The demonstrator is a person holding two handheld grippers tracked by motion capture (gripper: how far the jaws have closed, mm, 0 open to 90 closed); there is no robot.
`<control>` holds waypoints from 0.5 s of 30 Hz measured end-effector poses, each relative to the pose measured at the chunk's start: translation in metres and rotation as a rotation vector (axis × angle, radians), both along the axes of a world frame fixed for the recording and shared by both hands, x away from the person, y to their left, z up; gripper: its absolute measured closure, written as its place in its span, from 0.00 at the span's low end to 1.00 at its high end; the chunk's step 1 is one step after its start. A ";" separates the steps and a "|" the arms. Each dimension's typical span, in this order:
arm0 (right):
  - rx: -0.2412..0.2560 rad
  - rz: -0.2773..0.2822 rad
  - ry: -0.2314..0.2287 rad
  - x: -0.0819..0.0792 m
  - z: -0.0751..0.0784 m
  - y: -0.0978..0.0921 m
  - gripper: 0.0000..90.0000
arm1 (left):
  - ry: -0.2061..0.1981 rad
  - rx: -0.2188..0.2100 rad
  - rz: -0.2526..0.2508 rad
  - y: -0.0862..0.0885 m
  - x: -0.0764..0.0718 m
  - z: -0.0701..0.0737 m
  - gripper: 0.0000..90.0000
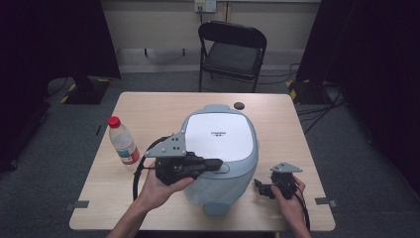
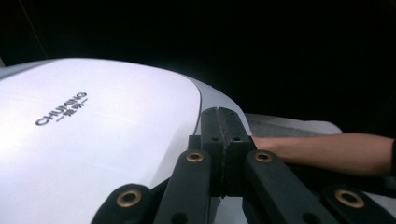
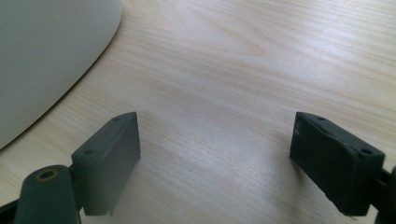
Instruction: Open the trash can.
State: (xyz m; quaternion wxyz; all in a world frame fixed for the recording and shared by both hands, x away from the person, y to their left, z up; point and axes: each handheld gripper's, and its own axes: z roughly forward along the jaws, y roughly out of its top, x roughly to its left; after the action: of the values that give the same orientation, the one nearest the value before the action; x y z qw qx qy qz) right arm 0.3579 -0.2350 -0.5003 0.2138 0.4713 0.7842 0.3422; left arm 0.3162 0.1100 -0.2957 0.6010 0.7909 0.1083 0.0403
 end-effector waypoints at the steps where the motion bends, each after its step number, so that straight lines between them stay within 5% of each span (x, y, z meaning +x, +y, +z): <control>1: 0.000 0.000 0.000 0.000 0.000 0.000 0.17 | 0.003 -0.002 -0.005 0.000 0.001 0.000 1.00; 15: 0.000 0.000 0.000 0.000 0.000 0.000 0.17 | 0.000 0.018 -0.020 -0.002 -0.003 0.001 1.00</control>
State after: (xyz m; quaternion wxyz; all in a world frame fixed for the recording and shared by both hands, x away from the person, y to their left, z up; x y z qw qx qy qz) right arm 0.3579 -0.2350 -0.5003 0.2138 0.4715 0.7841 0.3423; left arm 0.3137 0.1083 -0.2951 0.5944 0.7972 0.0998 0.0352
